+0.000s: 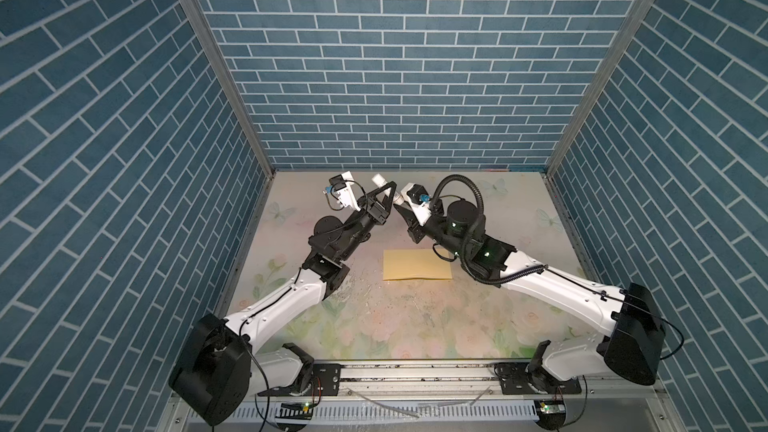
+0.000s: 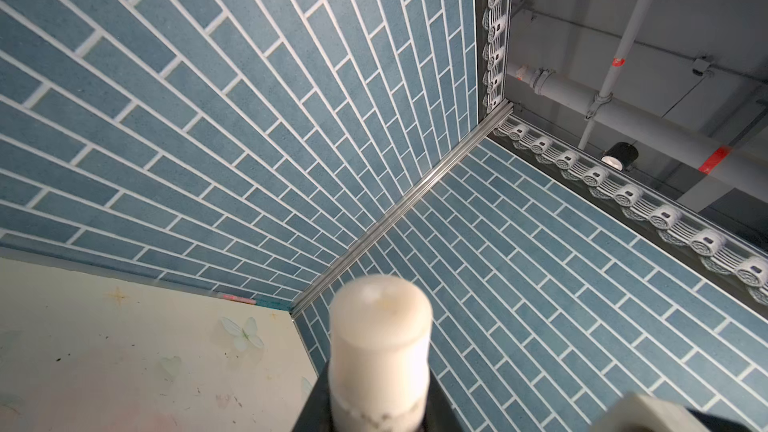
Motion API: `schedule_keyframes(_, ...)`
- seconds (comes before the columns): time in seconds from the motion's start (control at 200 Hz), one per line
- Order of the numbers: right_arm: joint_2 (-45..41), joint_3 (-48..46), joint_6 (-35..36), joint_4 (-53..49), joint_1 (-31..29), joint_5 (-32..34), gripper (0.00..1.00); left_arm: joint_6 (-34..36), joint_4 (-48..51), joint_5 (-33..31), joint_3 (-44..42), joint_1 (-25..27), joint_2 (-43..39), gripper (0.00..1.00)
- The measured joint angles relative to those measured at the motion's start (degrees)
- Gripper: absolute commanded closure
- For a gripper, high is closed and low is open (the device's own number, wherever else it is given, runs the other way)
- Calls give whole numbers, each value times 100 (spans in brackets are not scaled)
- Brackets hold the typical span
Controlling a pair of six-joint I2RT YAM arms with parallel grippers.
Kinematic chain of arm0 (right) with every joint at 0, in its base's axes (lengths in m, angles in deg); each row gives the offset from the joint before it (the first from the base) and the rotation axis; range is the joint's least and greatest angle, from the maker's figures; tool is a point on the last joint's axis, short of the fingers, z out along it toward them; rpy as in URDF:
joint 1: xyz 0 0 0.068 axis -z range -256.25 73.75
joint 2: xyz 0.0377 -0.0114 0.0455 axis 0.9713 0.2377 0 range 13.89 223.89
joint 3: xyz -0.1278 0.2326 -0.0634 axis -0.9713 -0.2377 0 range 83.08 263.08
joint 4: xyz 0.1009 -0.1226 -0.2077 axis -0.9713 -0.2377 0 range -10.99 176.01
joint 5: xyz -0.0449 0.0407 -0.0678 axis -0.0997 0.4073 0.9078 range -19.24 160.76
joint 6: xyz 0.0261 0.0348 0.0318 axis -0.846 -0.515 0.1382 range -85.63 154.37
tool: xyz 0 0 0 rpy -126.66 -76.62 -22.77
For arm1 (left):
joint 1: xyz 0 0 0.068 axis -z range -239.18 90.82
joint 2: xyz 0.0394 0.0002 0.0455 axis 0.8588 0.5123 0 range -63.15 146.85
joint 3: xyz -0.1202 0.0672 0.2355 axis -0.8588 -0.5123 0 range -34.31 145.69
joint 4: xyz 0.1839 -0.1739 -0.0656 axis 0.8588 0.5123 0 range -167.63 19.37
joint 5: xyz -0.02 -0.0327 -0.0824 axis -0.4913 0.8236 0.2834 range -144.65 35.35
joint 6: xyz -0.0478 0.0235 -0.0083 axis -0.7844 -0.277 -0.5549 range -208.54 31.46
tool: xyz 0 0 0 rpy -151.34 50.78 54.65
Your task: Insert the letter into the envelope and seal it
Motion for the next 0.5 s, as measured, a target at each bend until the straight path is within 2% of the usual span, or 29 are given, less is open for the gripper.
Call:
schedule_keyframes(0.19,92,131,-1827,-35,855,-2435,97,144,-33,160,28,17,0,100)
schedule_keyframes(0.315,444,382,-3112,389,1248,-3821,97,179,-151,188,96,2,0,100)
schedule_keyframes(0.41,739,476,-4000,997,1425,-4564,97,201,-260,181,114,-28,0,100)
schedule_keyframes(0.5,914,476,-4581,1447,1508,-4953,95,205,-286,181,114,-35,0,100)
